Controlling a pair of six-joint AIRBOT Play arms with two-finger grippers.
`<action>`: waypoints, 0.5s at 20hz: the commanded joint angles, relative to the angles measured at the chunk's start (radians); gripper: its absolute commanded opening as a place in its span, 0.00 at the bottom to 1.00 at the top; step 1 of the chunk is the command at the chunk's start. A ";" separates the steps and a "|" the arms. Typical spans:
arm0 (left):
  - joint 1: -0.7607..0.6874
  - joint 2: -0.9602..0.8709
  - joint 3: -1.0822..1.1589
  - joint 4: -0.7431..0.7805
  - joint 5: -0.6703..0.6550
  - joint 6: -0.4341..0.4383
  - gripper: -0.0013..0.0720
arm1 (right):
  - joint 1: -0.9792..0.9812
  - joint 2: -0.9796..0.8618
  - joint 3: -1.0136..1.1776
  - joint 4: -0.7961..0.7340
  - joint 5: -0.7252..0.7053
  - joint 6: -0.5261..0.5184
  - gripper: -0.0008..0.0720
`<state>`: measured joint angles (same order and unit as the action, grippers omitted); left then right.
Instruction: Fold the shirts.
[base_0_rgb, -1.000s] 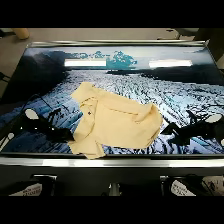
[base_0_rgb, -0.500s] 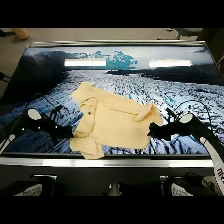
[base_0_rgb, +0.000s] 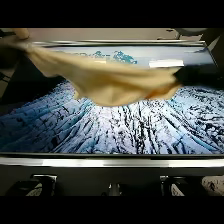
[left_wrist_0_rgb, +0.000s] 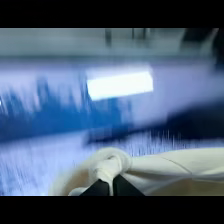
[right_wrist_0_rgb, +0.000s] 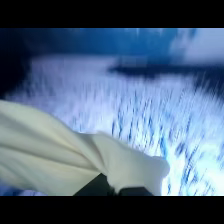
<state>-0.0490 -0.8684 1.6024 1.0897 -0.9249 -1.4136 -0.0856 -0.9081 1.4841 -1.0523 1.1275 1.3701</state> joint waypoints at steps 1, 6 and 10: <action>0.000 0.141 0.298 0.100 0.274 -0.092 0.05 | 0.000 0.227 0.257 -0.148 -0.139 0.100 0.04; 0.000 0.188 0.303 0.183 0.268 -0.116 0.05 | 0.000 0.272 0.257 -0.167 0.086 0.233 0.04; 0.000 0.090 0.294 0.364 -0.015 -0.117 0.05 | 0.000 0.128 0.253 -0.258 0.374 0.286 0.04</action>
<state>-0.0502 -0.7322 1.8912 1.3144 -0.7757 -1.5223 -0.0845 -0.7086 1.7294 -1.2209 1.2774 1.5959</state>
